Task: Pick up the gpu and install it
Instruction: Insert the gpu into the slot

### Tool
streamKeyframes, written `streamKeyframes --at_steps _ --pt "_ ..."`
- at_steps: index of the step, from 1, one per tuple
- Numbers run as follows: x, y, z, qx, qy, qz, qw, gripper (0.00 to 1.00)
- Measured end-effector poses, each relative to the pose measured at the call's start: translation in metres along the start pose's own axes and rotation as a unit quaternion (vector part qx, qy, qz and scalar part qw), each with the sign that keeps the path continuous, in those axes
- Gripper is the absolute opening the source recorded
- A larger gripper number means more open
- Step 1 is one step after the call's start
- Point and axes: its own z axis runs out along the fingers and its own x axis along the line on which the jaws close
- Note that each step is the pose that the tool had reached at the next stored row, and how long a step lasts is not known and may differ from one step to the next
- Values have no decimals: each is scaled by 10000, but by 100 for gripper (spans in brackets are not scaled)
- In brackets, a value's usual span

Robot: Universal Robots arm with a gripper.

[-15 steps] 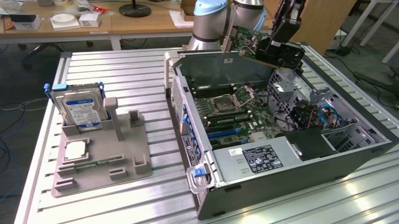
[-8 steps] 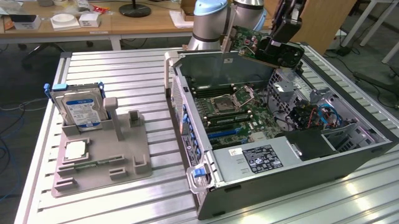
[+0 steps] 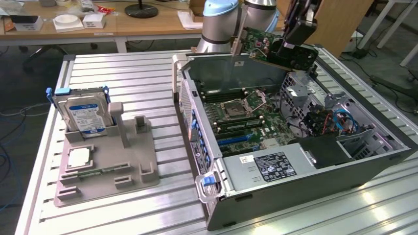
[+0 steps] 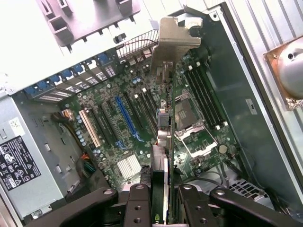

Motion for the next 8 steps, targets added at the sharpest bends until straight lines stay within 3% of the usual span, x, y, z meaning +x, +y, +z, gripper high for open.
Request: streamKeyframes --at_steps 8 --pt "5 -3 -1 -32 -29 -168 9998 27"
